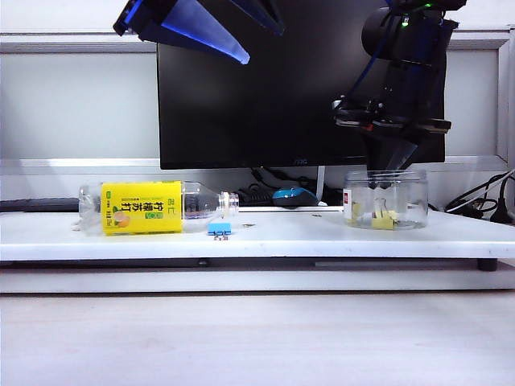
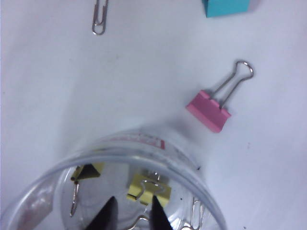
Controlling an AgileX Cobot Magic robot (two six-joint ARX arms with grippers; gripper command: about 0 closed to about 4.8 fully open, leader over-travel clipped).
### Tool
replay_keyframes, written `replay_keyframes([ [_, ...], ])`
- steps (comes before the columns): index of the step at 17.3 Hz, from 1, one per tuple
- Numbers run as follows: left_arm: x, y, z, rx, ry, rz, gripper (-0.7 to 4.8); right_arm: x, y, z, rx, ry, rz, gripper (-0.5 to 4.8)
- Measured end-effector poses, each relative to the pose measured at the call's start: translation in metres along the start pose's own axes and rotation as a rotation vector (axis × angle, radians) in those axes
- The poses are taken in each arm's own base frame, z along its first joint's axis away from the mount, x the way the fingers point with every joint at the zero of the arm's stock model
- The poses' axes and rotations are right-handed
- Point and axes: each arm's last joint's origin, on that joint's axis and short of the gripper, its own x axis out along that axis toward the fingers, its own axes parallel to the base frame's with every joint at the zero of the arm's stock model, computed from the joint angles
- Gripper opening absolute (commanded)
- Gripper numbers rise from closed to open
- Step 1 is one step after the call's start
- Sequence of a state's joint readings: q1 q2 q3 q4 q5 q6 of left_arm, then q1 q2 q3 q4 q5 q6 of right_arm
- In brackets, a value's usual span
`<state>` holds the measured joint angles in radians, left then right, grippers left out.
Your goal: Take the clips out of the round transparent plastic box and place them on the table.
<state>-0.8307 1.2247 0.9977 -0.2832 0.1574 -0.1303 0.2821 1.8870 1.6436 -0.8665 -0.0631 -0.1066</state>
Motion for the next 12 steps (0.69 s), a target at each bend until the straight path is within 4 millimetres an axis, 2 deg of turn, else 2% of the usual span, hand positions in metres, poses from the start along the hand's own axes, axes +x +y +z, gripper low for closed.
replay_keyframes([
  [12,0.0,0.0,-0.001,-0.001,0.006,0.001,2.41,0.018,-0.002,-0.003,0.004,0.062,-0.031,1.18],
])
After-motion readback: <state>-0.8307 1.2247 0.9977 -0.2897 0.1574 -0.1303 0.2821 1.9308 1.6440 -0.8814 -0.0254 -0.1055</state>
